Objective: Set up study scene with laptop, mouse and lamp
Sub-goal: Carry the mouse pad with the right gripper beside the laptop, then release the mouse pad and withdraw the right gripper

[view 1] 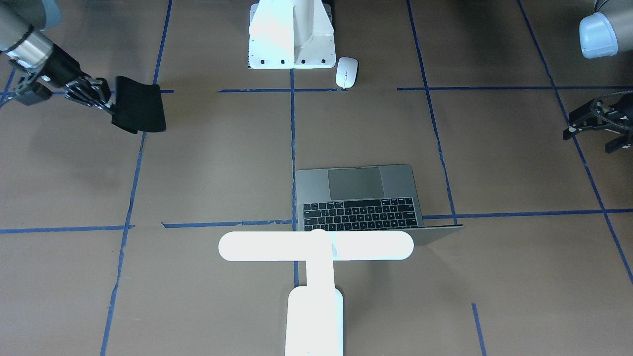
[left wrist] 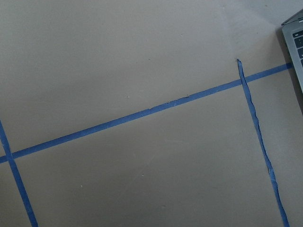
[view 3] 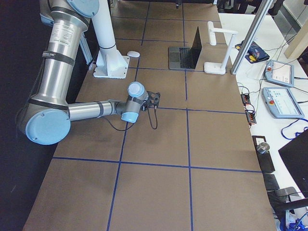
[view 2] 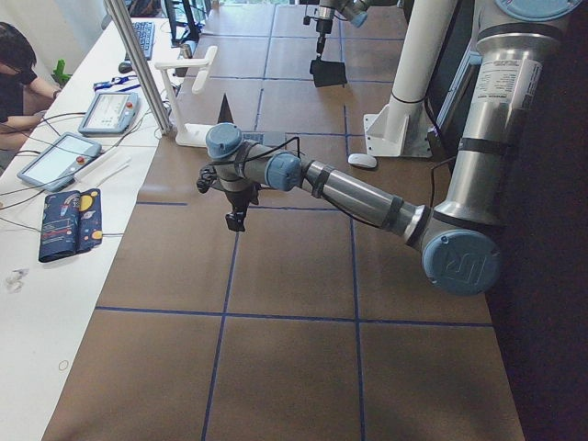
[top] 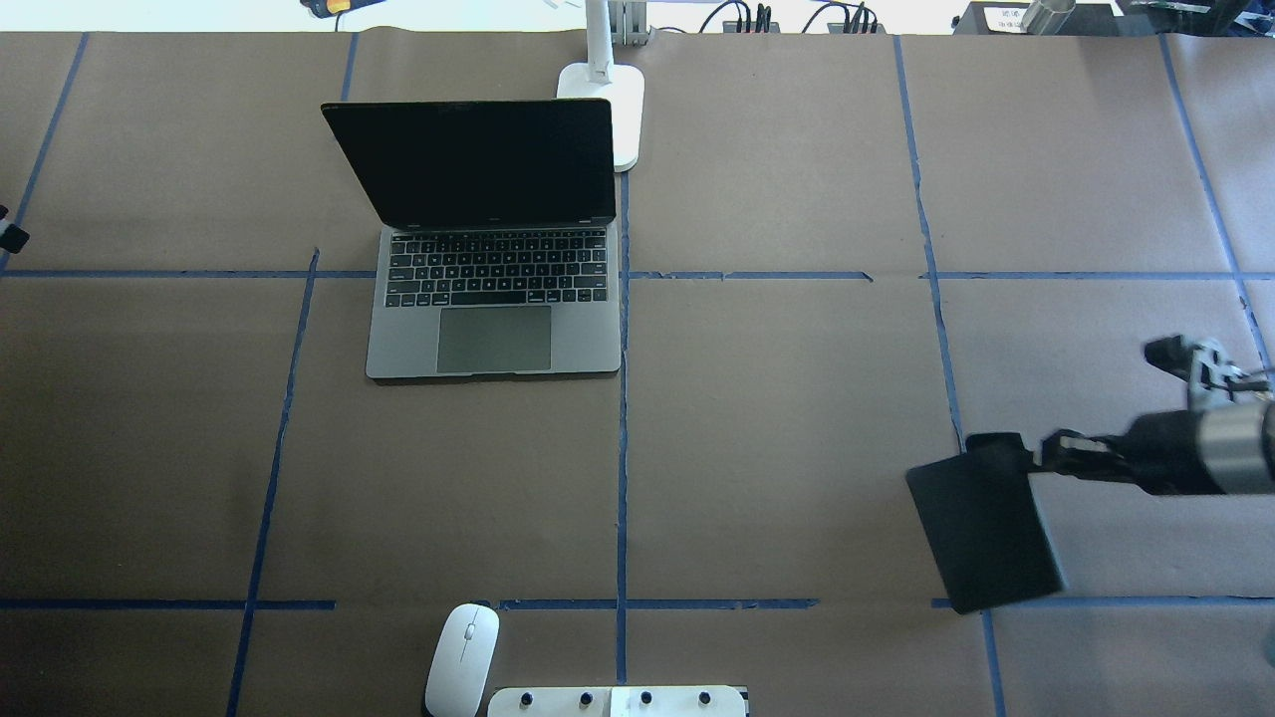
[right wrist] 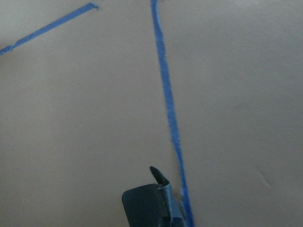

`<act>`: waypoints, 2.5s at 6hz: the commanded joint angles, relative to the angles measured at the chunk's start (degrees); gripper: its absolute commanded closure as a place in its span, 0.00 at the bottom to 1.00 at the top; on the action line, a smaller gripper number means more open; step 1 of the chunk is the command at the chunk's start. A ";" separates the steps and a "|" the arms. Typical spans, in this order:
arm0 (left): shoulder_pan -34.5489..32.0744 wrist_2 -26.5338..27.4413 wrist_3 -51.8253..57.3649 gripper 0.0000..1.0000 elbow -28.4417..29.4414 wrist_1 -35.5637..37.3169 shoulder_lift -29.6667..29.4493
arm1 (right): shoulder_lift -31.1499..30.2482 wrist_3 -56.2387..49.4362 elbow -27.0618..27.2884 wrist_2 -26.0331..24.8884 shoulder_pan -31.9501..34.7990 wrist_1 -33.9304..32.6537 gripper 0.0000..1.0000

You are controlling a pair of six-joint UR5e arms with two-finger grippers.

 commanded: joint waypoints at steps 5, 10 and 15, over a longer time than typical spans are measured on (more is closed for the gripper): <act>0.10 0.00 -0.45 0.00 0.13 0.08 -0.09 | 50.47 -0.27 -28.01 -6.65 3.14 -31.02 1.00; 0.45 0.00 -3.84 0.00 -0.48 -0.09 -1.31 | 53.94 -0.44 -33.32 -6.48 4.99 -31.28 0.00; 17.08 7.68 -17.33 0.00 -13.81 -1.41 -2.02 | 44.21 -29.27 -27.20 8.79 17.54 -43.89 0.00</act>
